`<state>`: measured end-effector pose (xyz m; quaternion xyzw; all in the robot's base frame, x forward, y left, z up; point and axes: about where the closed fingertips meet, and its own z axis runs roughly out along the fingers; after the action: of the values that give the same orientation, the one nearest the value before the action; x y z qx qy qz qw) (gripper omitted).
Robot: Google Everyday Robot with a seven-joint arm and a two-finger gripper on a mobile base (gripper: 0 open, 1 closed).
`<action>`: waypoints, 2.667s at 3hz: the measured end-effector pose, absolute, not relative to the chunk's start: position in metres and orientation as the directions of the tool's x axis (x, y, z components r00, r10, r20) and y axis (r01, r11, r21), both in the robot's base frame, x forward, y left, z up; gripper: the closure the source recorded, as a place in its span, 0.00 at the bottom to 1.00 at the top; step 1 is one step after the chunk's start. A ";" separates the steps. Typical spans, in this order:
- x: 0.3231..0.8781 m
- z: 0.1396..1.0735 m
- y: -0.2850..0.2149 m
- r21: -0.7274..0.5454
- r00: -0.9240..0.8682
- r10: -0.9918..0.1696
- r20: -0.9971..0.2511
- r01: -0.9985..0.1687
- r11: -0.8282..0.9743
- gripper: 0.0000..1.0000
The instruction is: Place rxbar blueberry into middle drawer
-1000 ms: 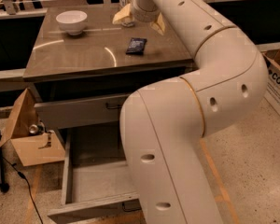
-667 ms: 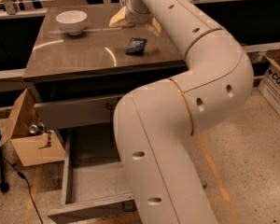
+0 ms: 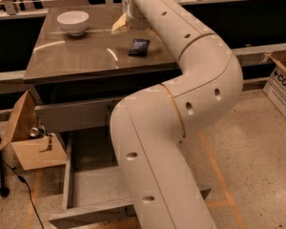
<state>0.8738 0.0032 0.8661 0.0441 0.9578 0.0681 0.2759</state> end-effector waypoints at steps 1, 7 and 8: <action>0.874 0.855 -0.007 0.123 -0.852 0.130 -0.507 0.078 0.989 0.00; 0.868 0.840 0.001 0.084 -0.880 0.073 -0.469 0.038 0.996 1.00; 0.868 0.841 0.001 0.087 -0.879 0.071 -0.471 0.033 0.996 1.00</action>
Offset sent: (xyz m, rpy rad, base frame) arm -0.0025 -0.0109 -0.0124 -0.0519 0.0415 -0.0229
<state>0.8681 0.0010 0.8413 0.0268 0.9686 0.0382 0.2442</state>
